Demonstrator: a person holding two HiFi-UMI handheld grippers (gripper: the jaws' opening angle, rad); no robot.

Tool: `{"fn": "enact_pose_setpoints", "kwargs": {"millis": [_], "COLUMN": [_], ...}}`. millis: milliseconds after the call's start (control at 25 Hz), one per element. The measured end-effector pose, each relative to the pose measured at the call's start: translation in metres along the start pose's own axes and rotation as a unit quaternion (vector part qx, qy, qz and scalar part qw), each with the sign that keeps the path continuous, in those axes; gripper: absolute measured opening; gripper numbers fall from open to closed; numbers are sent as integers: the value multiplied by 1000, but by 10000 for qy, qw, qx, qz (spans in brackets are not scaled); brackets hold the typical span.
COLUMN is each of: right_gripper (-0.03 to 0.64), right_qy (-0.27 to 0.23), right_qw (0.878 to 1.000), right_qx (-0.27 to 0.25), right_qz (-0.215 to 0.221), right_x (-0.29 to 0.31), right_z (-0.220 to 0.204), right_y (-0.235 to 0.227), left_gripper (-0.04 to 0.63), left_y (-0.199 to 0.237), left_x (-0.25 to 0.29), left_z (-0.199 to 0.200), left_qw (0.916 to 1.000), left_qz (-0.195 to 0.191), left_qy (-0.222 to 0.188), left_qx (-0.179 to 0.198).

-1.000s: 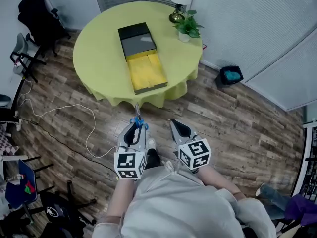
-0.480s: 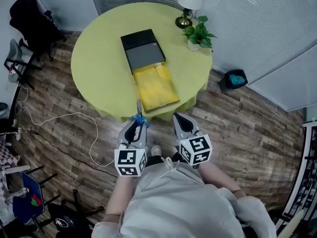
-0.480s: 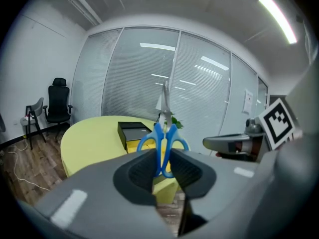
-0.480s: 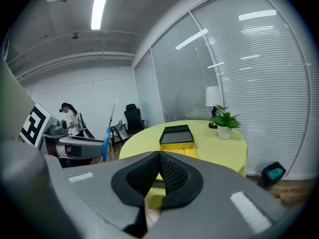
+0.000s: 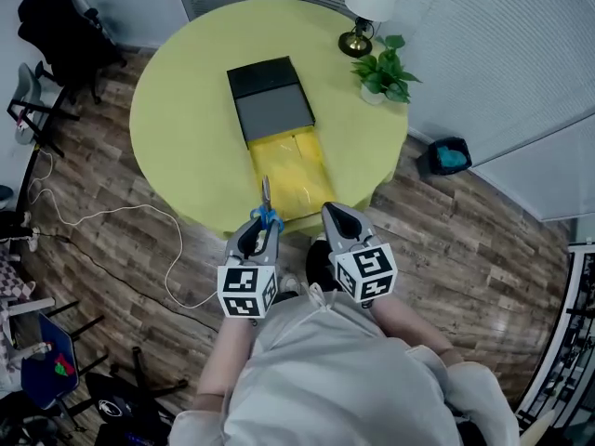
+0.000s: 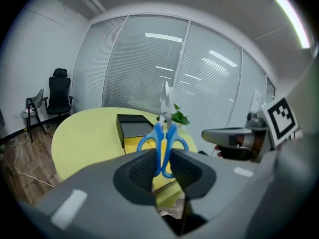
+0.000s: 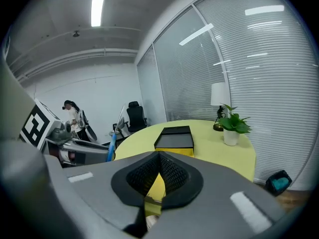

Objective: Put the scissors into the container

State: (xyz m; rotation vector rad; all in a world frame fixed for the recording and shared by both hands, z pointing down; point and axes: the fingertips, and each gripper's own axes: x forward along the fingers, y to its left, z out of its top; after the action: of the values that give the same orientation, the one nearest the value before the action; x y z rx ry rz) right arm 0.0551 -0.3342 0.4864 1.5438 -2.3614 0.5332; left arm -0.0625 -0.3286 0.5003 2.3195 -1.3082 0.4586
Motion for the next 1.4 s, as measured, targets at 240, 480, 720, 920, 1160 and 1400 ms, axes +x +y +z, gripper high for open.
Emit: {"fn": "enact_pose_setpoints", "kwargs": {"millis": [240,480,720,920,1160,1400], "right_gripper": [-2,-1,-1,0,-1,-1], "right_qy": [78,234,411,523,606,726], "right_qw": [9991,9977,9964,9955,9950,9938], "right_qx": [-201,-237,-214,-128,-56,-21], "right_qz": [361,592,709,779,794,839], "right_x": [34,63,82,94,106,111], "right_z": [19,22,17,15,12,5], "right_y": [-26,-54,-82,-100,-116,-125], "left_gripper": [84,84,84,84,86,86], "left_y": [2,2,1,9,19,24], "left_x": [45,94,139,167,193,203], "left_z": [8,-7,-40,-64,-88,-102], "left_qw": [9995,9962,9861,9710,9547,9456], "left_qz": [211,329,263,524,577,709], "left_qy": [219,803,1606,2301,2871,3121], "left_qx": [-69,-76,-333,-394,-522,-591]}}
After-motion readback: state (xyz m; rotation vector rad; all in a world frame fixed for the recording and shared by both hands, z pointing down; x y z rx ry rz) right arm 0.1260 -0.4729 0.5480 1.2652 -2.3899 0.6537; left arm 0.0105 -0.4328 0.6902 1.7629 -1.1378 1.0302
